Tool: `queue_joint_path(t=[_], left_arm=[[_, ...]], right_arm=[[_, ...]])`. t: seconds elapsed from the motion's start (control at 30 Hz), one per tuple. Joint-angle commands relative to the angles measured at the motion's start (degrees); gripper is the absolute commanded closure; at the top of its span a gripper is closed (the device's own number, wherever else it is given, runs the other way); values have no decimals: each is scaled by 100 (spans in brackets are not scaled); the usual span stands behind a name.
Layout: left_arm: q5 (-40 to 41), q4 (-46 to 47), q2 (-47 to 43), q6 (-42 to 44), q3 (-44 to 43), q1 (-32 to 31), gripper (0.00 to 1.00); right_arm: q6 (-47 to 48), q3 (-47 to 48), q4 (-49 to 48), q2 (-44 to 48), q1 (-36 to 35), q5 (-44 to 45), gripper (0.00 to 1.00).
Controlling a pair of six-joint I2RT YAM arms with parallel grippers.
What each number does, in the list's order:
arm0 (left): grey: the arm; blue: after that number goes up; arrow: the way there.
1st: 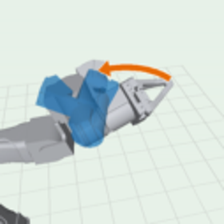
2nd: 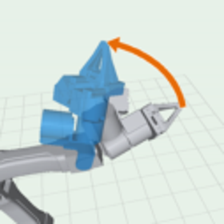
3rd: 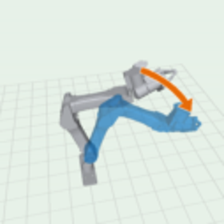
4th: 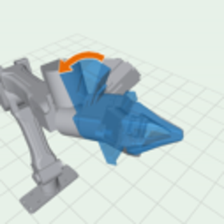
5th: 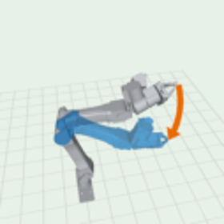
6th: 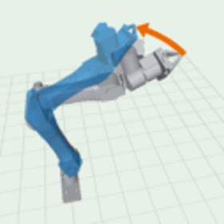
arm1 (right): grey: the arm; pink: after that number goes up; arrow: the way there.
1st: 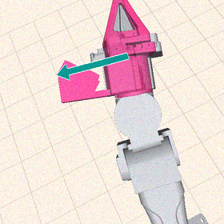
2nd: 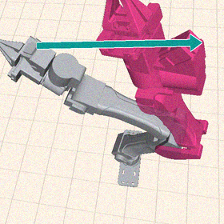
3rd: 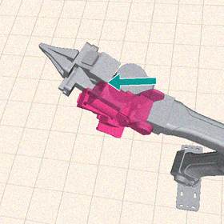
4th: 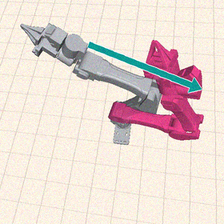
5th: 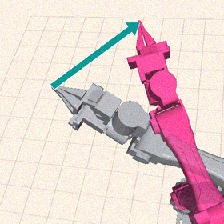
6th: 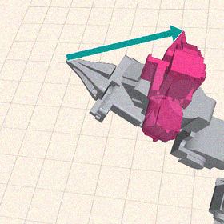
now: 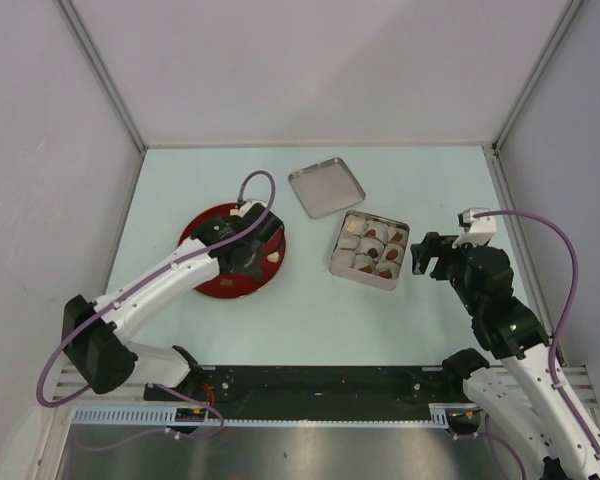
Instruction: Pack the chocolate
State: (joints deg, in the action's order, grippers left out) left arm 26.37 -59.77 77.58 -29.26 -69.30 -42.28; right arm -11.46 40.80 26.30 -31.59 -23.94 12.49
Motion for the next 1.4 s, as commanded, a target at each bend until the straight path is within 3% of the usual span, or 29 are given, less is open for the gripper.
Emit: queue_joint_path(t=[0.0,0.47,1.1,1.37], left_arm=[[-53,-79,-419,-677,381,185,63],[-483,685,-692,-977,1445,932,61],[-809,1125,-472,-687,1630,1433,61],[-791,1072,-534,-634,1674,1504,68]], right_arm=[[65,-10,-213,-13,-49,-45,14],[56,-10,-213,-31,-84,-54,14],[65,-2,-213,-66,-75,-1,14],[65,-10,-205,-66,-67,8,14]])
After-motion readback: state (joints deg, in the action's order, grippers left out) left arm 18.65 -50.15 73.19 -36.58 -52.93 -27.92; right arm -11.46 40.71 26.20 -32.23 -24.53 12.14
